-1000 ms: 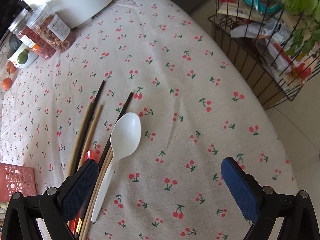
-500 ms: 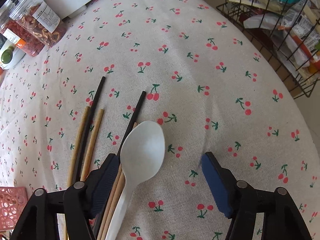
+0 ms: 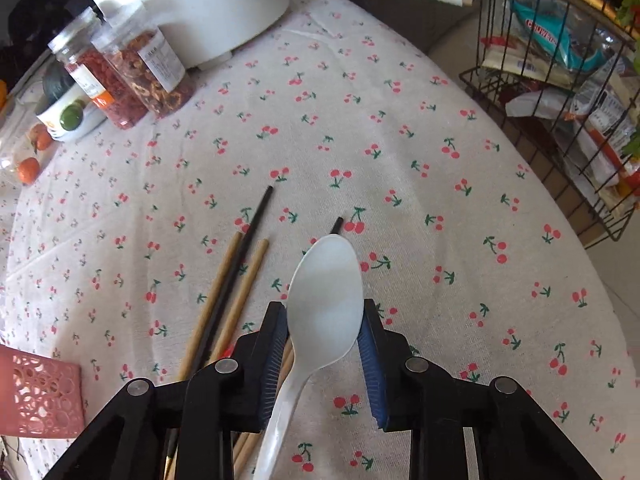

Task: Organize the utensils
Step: 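Lift the wrapped chopsticks with the left tool while the right tool grasps the white spoon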

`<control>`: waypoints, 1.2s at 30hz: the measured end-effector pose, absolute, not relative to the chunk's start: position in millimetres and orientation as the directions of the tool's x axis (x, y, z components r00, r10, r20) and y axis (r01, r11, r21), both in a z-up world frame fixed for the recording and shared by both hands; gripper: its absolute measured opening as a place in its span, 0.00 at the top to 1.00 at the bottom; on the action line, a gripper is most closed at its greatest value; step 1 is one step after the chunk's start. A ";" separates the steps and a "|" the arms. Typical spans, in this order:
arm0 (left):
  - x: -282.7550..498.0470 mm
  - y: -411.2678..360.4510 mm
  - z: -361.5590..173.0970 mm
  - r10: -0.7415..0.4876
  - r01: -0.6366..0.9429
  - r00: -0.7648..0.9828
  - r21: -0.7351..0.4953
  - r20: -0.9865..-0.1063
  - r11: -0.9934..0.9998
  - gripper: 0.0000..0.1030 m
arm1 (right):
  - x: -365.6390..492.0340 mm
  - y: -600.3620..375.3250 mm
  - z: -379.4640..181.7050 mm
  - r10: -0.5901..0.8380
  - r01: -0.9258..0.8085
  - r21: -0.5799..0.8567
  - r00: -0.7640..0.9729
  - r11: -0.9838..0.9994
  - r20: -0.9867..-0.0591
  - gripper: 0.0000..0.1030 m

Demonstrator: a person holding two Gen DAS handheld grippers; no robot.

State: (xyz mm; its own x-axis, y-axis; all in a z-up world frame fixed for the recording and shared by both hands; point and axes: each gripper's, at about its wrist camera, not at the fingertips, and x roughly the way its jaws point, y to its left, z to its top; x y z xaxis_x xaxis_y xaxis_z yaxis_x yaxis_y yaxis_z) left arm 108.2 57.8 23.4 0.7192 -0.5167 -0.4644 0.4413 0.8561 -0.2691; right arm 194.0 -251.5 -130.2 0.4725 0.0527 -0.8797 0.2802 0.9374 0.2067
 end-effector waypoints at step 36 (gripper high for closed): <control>129.2 80.2 16.3 -0.358 0.304 0.904 -0.237 -0.232 0.923 0.91 | 221.2 -269.6 -161.9 0.032 0.304 0.174 0.419 0.937 -0.907 0.65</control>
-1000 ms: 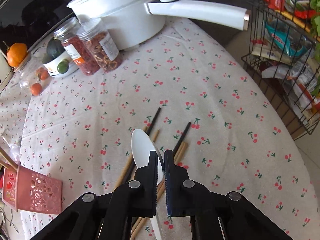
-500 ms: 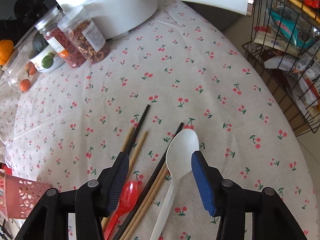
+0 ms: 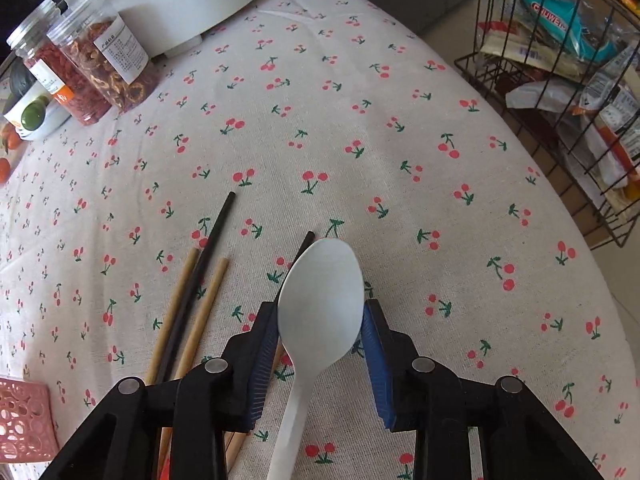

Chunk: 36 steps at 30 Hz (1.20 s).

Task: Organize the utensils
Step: 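Lift the wrapped chopsticks with the left tool while the right tool grasps the white spoon, then release the wrapped chopsticks into the pink basket with the left tool while the right tool carries the spoon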

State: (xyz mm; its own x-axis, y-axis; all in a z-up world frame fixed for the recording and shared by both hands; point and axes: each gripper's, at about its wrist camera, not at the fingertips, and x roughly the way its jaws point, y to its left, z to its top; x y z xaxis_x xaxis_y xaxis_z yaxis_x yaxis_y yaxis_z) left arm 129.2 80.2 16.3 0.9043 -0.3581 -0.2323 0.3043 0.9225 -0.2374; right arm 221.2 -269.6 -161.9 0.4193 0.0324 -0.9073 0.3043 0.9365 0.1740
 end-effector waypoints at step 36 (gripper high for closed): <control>125.8 103.1 -28.6 -0.250 0.164 0.772 -0.197 -0.585 0.967 0.23 | 137.9 -170.1 2.4 0.186 -0.029 0.282 0.815 0.959 -0.548 0.63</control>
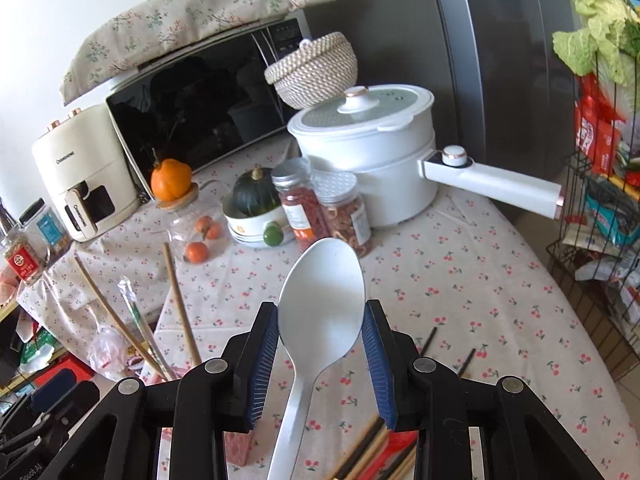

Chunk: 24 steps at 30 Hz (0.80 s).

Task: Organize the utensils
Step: 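Release the wrapped chopsticks into the pink basket with the left tool while the right tool carries the spoon, then lower the white plastic spoon into the pink basket and open the right tool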

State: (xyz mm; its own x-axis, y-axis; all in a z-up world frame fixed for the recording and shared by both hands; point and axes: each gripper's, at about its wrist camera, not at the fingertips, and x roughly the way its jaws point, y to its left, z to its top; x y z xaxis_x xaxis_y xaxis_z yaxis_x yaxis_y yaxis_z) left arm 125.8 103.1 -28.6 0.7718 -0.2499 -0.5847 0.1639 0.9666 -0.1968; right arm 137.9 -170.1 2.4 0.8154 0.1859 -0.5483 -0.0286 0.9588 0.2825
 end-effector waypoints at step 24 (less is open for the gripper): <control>138.0 174.6 -65.6 -0.170 0.043 0.522 -0.173 -0.836 0.984 0.17 | 139.3 -21.8 -21.2 -0.021 0.025 0.011 0.967 1.000 -0.253 0.62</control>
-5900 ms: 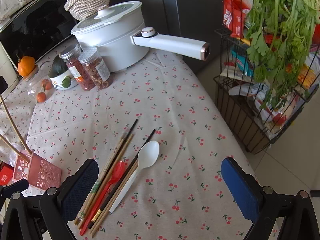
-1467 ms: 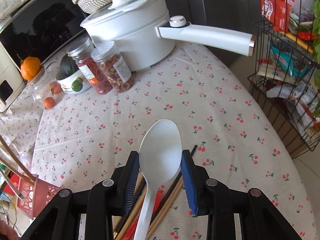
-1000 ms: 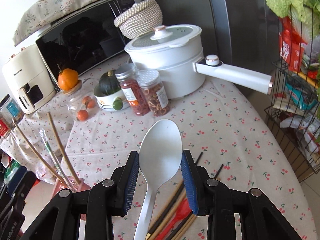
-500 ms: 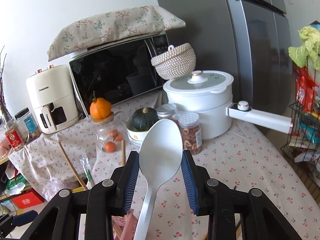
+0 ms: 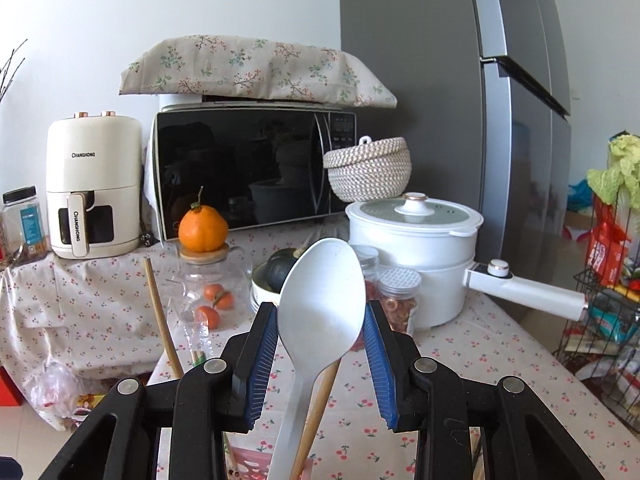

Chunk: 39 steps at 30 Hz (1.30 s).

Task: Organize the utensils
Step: 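Lower the white plastic spoon into the pink basket and open the right tool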

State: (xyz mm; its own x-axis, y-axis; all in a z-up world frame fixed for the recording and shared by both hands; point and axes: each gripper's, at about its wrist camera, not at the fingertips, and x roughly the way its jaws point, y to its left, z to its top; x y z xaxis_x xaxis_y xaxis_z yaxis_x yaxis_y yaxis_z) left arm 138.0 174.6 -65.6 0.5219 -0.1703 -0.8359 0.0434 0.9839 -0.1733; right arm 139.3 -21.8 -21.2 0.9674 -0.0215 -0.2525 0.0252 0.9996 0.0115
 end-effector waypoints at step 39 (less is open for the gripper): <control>112.0 70.4 -44.7 -0.180 0.245 0.595 -0.037 -0.783 0.969 0.00 | 110.6 -184.4 -31.2 -0.002 0.162 0.196 0.775 0.967 -0.632 0.00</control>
State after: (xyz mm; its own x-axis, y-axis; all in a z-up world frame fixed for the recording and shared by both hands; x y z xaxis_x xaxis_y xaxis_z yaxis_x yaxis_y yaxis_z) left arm 112.0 70.4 -44.7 0.5954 -0.1803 -0.7829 0.2451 0.9688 -0.0368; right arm 110.6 -184.4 -31.2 0.7746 -0.0016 -0.6324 0.1619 0.9672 0.1959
